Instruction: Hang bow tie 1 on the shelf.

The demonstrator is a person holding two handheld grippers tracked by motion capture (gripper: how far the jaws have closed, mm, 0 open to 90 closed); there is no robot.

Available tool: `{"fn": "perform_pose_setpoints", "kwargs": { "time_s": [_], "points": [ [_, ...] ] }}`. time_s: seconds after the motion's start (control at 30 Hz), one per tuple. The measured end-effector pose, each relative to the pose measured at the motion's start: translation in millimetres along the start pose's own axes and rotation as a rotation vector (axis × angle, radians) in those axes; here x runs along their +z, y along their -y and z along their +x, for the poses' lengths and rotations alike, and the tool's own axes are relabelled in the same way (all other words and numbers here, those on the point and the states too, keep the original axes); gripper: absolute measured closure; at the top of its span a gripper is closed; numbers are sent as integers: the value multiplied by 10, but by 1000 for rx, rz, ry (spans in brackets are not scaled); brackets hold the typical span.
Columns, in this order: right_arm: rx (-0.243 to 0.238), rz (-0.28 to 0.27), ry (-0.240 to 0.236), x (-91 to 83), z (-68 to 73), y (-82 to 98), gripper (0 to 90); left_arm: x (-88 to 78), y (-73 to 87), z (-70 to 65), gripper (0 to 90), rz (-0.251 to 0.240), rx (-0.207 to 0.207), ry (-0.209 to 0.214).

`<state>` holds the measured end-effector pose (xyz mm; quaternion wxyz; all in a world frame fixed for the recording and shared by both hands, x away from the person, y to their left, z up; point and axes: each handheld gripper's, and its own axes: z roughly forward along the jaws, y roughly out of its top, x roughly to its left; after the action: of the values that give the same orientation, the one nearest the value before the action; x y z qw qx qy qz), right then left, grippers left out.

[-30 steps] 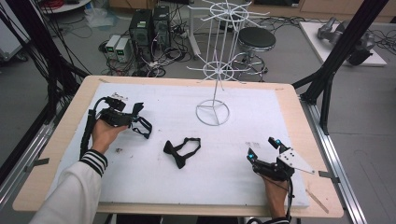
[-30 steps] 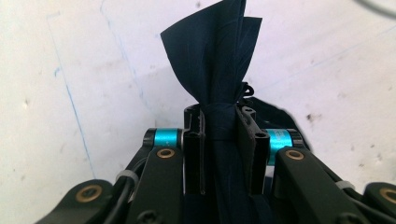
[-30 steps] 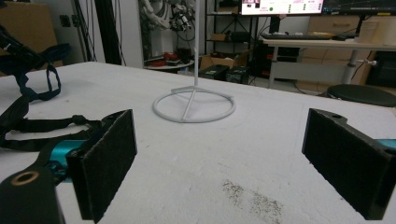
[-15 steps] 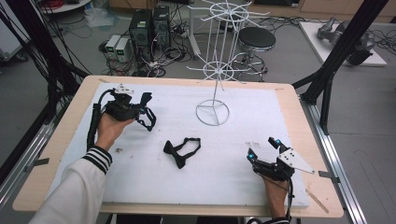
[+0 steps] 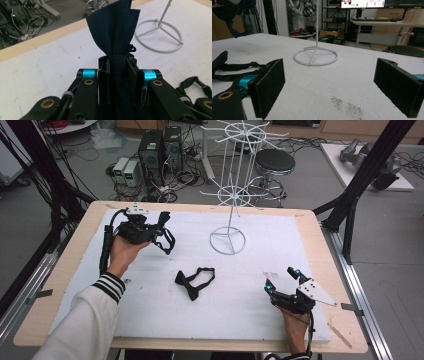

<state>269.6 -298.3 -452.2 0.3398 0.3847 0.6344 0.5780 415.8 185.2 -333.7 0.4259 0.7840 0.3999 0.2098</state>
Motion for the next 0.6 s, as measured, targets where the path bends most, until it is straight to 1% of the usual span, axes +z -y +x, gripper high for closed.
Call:
{"fn": "perform_pose_setpoints", "kwargs": {
  "time_s": [0.1, 0.17, 0.2, 0.3, 0.33, 0.37, 0.4, 0.47, 0.5, 0.6],
  "points": [
    [1, -2, -1, 1, 0, 0, 95, -12, -46, -10, 745, -23, 14, 16],
    [1, -3, -1, 1, 0, 0, 95, -12, -68, -21, 745, -36, 15, 21],
    [1, -3, -1, 1, 0, 0, 95, -13, -84, -26, 745, -46, 17, 33],
    [3, -3, 0, 1, 1, 0, 95, -18, -128, -52, 745, -57, 31, 46],
    [3, -3, 0, 1, 1, 0, 95, -21, -140, -63, 745, -68, 26, 51],
    [-4, -2, -2, 2, -1, 0, 95, -17, -150, -69, 745, -73, 23, 62],
    [-7, -3, 1, 4, 0, 0, 95, -14, -162, -80, 745, -69, 22, 63],
    [-1, 0, 0, 2, 7, 0, 95, -8, -189, -98, 745, -78, 34, 66],
    [-7, -3, 1, 4, 0, 0, 95, -8, -204, -106, 745, -84, 36, 71],
    [-6, -3, 0, 2, 0, 0, 95, -7, -251, -135, 745, -93, 46, 79]
  ]
}}
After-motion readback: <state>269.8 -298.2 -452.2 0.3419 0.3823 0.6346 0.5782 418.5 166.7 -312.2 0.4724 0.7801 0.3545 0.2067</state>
